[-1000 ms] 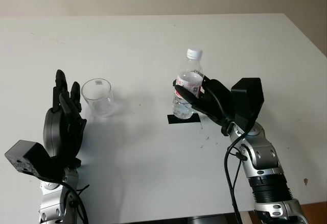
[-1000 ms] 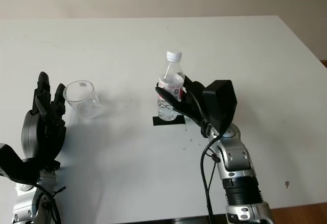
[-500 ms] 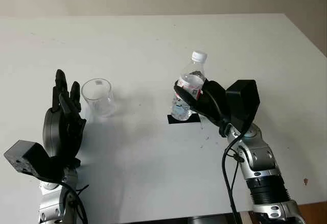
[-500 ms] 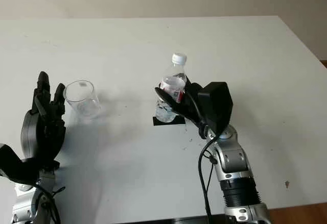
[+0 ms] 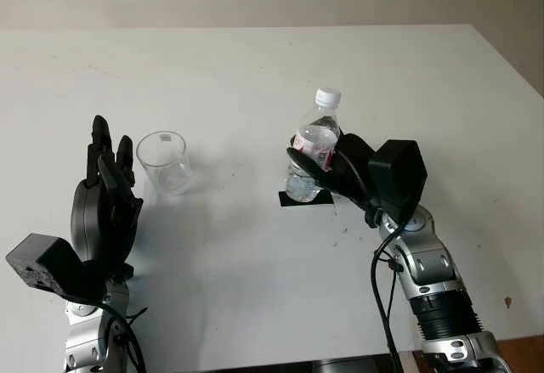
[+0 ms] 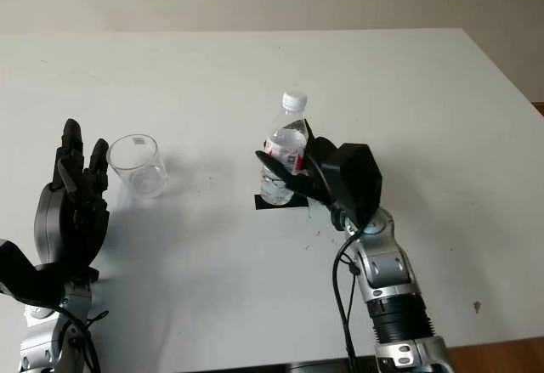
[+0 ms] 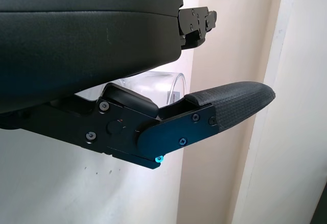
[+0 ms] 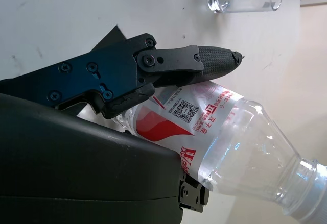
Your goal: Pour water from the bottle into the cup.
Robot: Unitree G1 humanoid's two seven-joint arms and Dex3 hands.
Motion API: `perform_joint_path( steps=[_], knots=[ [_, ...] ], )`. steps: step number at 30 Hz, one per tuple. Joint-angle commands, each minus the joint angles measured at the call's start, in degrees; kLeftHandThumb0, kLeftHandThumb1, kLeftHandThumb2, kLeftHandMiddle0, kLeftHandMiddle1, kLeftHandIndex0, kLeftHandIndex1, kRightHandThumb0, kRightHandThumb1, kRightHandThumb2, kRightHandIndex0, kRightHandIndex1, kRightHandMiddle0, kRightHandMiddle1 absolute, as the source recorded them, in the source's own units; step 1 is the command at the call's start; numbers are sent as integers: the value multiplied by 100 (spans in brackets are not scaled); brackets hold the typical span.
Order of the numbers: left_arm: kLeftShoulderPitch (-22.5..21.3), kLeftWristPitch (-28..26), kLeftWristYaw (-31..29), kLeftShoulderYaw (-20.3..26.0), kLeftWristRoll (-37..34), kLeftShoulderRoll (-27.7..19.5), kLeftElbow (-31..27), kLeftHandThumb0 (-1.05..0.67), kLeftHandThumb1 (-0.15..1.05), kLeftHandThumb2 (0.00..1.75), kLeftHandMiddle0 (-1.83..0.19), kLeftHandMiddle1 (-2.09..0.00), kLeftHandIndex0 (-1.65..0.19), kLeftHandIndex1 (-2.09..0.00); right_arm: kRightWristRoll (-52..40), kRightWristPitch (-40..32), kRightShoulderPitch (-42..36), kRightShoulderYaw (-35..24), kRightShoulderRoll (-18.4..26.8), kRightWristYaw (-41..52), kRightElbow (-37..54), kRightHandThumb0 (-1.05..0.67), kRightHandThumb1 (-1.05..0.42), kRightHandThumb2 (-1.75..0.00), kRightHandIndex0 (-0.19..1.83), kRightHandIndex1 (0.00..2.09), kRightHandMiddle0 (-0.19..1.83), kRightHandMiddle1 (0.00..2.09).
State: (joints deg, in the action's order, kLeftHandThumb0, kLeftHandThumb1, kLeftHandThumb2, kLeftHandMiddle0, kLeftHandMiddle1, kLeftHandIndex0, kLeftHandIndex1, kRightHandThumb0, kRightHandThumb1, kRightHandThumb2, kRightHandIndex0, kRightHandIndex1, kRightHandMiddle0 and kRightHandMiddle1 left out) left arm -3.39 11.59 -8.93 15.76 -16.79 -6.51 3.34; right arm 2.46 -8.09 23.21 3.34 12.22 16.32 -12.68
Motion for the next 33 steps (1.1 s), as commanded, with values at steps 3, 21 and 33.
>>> perform_joint_path(
  steps=[3,21,33],
  knots=[
    [33,-2,-22,11,-29,-7,-45,-85,105,77,19,-29,12,0,192,238,36,86,105,-33,-128,-43,-105,-41,22,209,-3,209],
    [32,-15,-31,-1,4,-45,-69,-85,105,78,19,-29,12,0,224,-856,-17,213,91,268,174,-60,-105,-20,-16,209,-18,209],
    [31,10,-34,14,-4,-51,-54,-85,105,78,19,-31,11,0,136,-851,-206,356,328,784,7,-80,-101,-5,-7,23,-16,30]
  ],
)
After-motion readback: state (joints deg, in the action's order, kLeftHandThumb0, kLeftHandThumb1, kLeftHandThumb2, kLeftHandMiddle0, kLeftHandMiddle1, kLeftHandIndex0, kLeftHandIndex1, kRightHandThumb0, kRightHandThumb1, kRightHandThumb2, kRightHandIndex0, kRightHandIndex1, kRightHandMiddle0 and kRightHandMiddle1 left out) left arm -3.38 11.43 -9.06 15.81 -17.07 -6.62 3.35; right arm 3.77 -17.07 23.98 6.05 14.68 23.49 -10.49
